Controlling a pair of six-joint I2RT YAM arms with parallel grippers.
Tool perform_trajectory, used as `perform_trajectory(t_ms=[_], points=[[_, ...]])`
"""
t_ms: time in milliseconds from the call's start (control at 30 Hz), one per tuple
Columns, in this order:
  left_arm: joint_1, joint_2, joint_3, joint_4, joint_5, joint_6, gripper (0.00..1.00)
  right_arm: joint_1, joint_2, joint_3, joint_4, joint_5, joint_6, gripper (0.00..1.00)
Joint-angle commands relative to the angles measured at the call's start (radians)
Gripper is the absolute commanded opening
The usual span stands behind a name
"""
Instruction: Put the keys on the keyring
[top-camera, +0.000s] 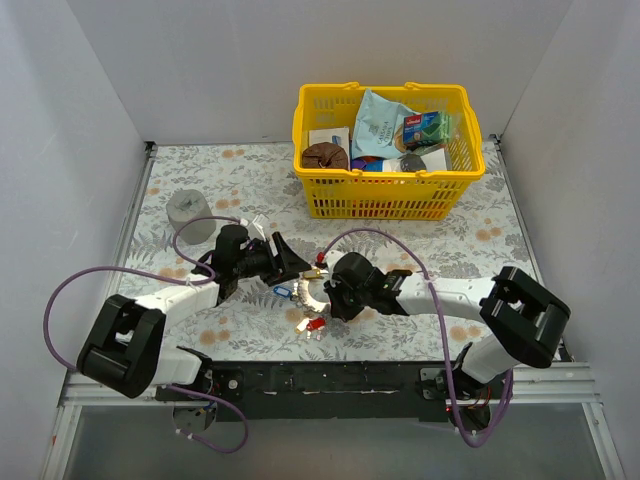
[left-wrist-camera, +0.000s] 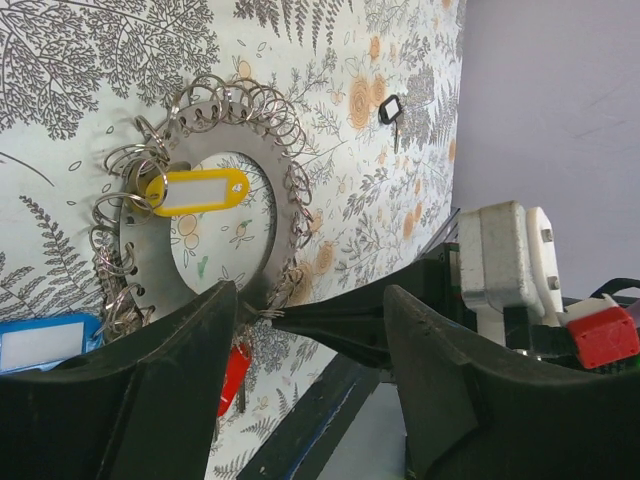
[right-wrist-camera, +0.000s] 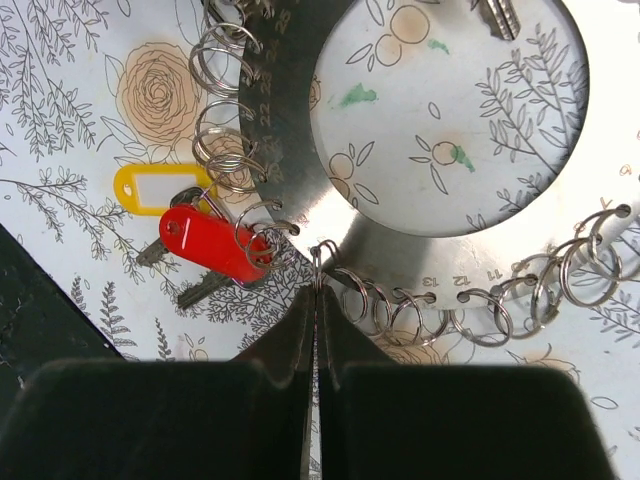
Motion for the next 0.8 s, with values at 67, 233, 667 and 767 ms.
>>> perform_trajectory(t_ms=[67, 233, 667, 767], points=[[0.008, -0.088, 0.038, -0.079, -0.048, 0.100, 0.60, 0.005, -0.082, 0.050, -0.022, 0.052, -0.072, 0.01], [0.006, -0.129, 0.067, -0.108, -0.066, 0.147, 0.60, 0.005, -0.162, 0.032, 0.024, 0.054, -0.109, 0.01], [0.005, -0.266, 0.096, -0.062, 0.064, 0.291, 0.63, 0.005, -0.418, -0.112, 0.251, 0.052, -0.270, 0.01], [0.006, -0.293, 0.103, -0.034, 0.093, 0.302, 0.63, 0.005, -0.482, -0.158, 0.305, 0.054, -0.275, 0.01]])
